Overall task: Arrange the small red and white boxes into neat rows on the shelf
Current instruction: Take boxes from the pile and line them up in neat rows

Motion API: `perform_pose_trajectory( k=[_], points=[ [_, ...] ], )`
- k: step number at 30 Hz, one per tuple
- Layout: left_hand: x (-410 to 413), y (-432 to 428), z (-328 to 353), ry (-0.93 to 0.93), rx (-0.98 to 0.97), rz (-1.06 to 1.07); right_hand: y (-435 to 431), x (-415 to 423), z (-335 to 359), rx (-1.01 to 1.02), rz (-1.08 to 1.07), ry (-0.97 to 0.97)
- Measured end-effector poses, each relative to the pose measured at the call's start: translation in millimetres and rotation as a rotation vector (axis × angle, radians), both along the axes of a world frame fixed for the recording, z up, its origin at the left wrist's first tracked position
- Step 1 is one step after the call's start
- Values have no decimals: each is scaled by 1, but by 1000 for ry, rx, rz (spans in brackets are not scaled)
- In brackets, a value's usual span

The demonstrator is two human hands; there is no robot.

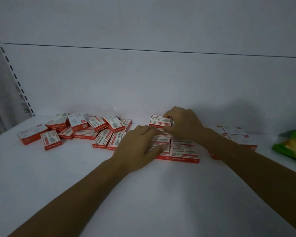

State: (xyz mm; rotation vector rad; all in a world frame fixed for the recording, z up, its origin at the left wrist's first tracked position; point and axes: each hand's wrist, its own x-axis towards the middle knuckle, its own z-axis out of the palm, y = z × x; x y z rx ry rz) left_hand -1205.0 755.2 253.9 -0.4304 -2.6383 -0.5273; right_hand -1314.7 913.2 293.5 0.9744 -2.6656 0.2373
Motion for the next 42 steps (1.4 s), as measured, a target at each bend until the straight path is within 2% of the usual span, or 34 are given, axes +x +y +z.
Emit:
perform_pose_trajectory(
  k=[6, 13, 20, 32, 37, 42],
  points=[
    [-10, -6, 0, 0, 18, 1, 2, 3, -8, 61, 53, 199],
    [-9, -7, -4, -43, -58, 66, 9, -6, -12, 2, 119, 62],
    [-6, -11, 0, -20, -123, 144, 7, -8, -20, -94, 103, 49],
    [-6, -13, 3, -50, -243, 189, -4, 5, -17, -22, -36, -10],
    [-3, -10, 9, -20, -285, 153, -12, 14, -1, 122, -78, 14],
    [4, -11, 23, -25, -265, 187, -13, 28, 11, 84, -73, 89]
  ],
)
